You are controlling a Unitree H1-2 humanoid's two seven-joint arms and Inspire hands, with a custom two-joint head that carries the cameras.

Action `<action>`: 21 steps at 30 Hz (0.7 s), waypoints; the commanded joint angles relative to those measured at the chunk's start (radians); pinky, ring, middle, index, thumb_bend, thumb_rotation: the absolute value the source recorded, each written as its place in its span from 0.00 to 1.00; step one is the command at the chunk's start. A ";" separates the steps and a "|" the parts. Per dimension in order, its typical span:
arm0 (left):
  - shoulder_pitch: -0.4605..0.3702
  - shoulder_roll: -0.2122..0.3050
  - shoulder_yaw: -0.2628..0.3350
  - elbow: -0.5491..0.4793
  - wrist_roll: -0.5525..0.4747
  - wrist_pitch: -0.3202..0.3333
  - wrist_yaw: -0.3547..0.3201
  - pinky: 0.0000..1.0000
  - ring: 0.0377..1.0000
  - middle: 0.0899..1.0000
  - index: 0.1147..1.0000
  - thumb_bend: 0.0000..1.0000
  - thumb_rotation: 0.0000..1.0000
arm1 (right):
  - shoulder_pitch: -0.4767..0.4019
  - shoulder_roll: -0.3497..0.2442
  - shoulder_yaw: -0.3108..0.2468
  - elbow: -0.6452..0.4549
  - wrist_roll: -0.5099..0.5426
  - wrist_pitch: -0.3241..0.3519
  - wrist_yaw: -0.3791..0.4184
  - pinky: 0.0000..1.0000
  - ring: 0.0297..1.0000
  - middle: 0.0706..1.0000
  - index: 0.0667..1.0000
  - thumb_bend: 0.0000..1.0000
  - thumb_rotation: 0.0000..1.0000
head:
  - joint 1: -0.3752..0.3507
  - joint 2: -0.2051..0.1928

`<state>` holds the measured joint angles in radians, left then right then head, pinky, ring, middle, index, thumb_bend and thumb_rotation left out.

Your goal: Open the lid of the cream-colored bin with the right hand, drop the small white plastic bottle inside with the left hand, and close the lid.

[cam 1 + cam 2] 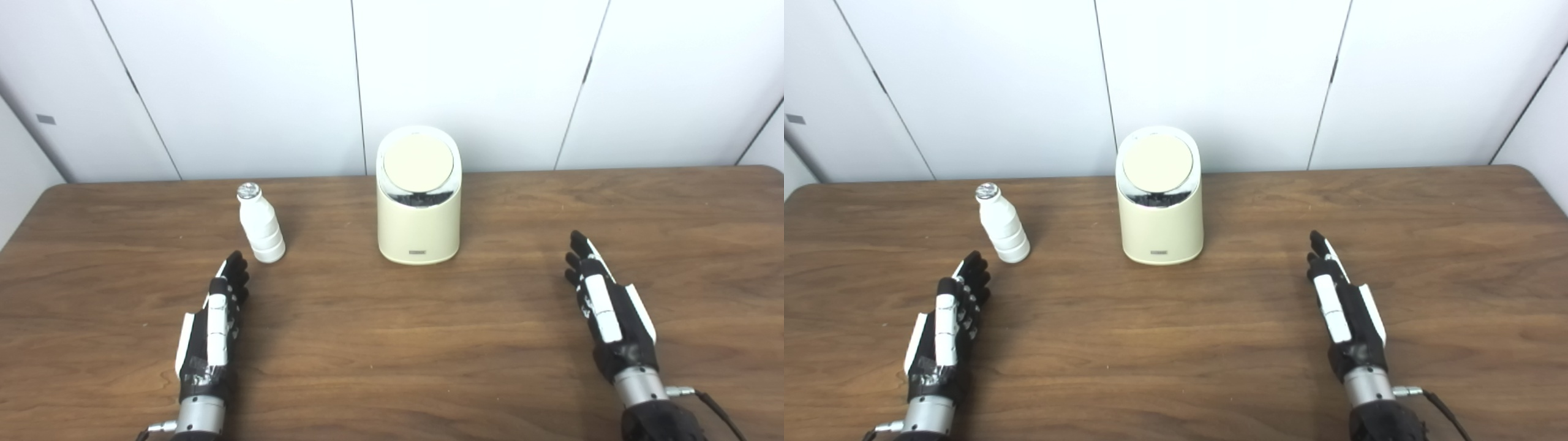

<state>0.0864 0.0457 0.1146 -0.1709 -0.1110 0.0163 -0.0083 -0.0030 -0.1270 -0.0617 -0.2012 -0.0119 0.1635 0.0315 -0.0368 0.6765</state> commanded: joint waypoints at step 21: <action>0.018 -0.006 -0.025 0.001 0.027 -0.077 -0.005 1.00 0.99 0.97 0.98 0.55 1.00 | -0.464 -0.069 0.139 0.022 -0.243 0.152 0.037 0.88 0.96 0.96 0.92 0.84 0.45 | -0.007 -0.034</action>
<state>0.1071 0.0382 0.0969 -0.1661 -0.0915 -0.0288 -0.0079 -0.4122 -0.1952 0.0722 -0.1698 -0.2372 0.3168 0.0694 -0.0430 0.6427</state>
